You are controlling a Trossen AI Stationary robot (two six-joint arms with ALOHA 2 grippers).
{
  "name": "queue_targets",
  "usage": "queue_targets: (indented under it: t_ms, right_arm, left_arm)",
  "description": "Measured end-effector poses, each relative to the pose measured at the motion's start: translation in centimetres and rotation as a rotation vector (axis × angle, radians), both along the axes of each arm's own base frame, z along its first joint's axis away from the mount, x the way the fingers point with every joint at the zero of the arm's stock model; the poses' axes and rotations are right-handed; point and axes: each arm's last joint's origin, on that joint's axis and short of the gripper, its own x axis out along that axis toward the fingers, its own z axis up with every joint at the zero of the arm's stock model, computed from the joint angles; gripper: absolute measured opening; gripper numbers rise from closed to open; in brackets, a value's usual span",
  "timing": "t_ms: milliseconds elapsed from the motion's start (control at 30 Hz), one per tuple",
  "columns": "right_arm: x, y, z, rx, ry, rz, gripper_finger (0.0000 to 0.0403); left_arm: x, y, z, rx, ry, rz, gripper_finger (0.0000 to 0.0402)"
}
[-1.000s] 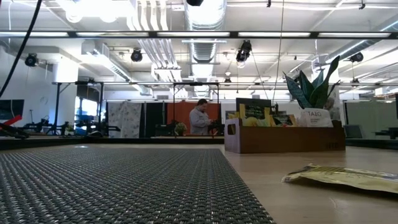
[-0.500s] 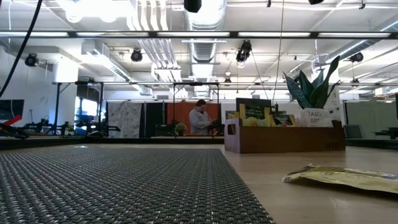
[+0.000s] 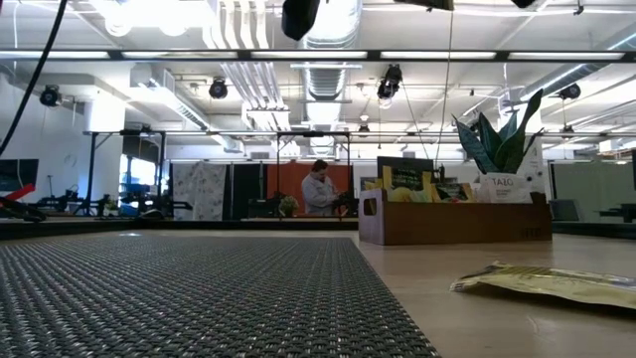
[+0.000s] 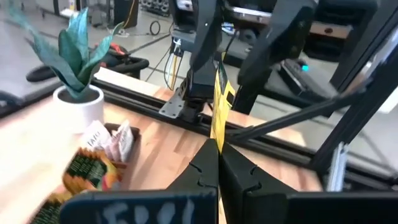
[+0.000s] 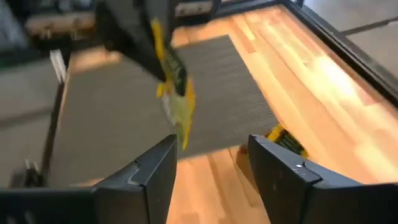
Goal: Pick & Place Tea
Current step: Put the yellow tea bag into the middle section of the wooden organizer
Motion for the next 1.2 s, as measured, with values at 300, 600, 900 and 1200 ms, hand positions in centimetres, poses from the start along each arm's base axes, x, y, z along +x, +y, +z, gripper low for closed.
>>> queue_targets:
  t_ms: [300, 600, 900, 1200]
  right_arm:
    - [3.3, -0.2, 2.2, -0.218, 0.171, 0.16, 0.0196]
    - [7.5, -1.0, 3.3, -0.307, 0.336, 0.25, 0.0196]
    - [9.8, -1.6, 2.6, -0.242, 0.411, 0.312, 0.0164]
    - [10.6, -1.9, 1.6, -0.223, 0.456, 0.319, 0.0103]
  left_arm:
    - [0.1, 0.9, -0.7, 0.099, 0.053, 0.01, 0.0]
    - [0.1, 1.0, -1.0, 0.119, 0.081, 0.01, 0.0]
    - [-0.1, 1.1, -2.0, 0.139, 0.113, 0.018, 0.0]
    - [-0.1, 1.2, -2.1, 0.149, 0.12, 0.016, 0.0]
